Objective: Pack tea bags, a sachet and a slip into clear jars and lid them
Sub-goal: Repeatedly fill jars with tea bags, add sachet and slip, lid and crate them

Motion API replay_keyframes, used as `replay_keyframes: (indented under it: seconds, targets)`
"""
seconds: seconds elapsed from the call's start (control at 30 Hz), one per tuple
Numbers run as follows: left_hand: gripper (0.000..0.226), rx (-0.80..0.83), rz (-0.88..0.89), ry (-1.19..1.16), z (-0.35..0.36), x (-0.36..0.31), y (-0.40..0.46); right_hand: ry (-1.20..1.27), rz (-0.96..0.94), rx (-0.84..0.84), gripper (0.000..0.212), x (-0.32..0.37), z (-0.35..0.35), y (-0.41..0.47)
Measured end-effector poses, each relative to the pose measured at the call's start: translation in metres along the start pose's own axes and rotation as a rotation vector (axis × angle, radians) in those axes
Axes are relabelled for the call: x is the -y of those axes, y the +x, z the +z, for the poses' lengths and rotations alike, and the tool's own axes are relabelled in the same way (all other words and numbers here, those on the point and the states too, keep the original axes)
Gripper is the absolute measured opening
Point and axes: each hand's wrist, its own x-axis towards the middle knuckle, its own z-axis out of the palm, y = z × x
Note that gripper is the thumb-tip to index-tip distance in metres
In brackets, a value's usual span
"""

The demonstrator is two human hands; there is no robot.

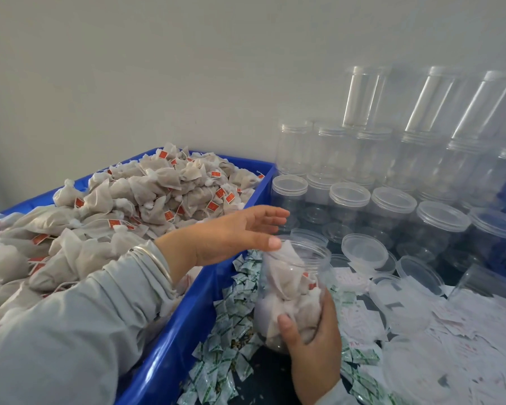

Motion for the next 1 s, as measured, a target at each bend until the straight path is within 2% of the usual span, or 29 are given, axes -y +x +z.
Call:
replay_keyframes:
  seconds: [0.1, 0.2, 0.27, 0.33, 0.43, 0.5, 0.53, 0.6, 0.67, 0.7, 0.73, 0.8, 1.0]
  targets:
    - [0.11, 0.117, -0.094, 0.027, 0.011, 0.008, 0.003, 0.042, -0.047, -0.008, 0.072, 0.001, -0.003, 0.002]
    - [0.117, 0.13, -0.119, 0.099, 0.021, 0.015, 0.004, 0.088, -0.055, 0.11, 0.07, 0.0, -0.004, 0.005]
    - [0.112, -0.006, -0.086, 0.18, 0.024, 0.012, 0.004, 0.067, -0.107, 0.184, 0.063, -0.001, -0.006, 0.008]
    - [0.099, -0.116, -0.024, 0.087, 0.022, 0.01, 0.004, 0.023, -0.148, 0.25, 0.056, -0.009, -0.007, 0.01]
    - [0.076, -0.229, 0.055, -0.175, 0.018, 0.008, 0.006, -0.093, 0.04, 0.248, 0.058, -0.018, -0.01, 0.01]
    - [0.059, -0.238, 0.086, -0.278, 0.017, 0.004, 0.005, -0.235, 0.097, 0.271, 0.047, -0.018, -0.012, 0.009]
    - [0.057, -0.24, 0.083, -0.318, 0.016, 0.005, 0.006, -0.301, 0.099, 0.33, 0.047, -0.02, -0.014, 0.009]
    - [0.062, -0.25, 0.074, -0.371, 0.016, 0.006, 0.006, -0.507, 0.06, 0.538, 0.062, -0.021, -0.015, 0.01]
    - [0.061, -0.254, 0.073, -0.386, 0.017, 0.006, 0.007, -0.859, -0.146, 0.699, 0.067, -0.021, -0.014, 0.01]
    - [0.055, -0.253, 0.072, -0.383, 0.017, 0.007, 0.007, -1.001, -0.308, 0.684, 0.065, -0.022, -0.013, 0.009]
    - [0.051, -0.25, 0.072, -0.382, 0.016, 0.007, 0.007, -1.065, -0.394, 0.653, 0.06, -0.019, -0.012, 0.006]
    - [0.048, -0.232, 0.079, -0.376, 0.015, 0.007, 0.007, -1.076, -0.467, 0.599, 0.049, -0.02, -0.008, 0.004]
    - [0.054, -0.201, 0.076, -0.329, 0.017, 0.006, 0.007, -1.04, -0.479, 0.553, 0.033, -0.023, -0.003, 0.003]
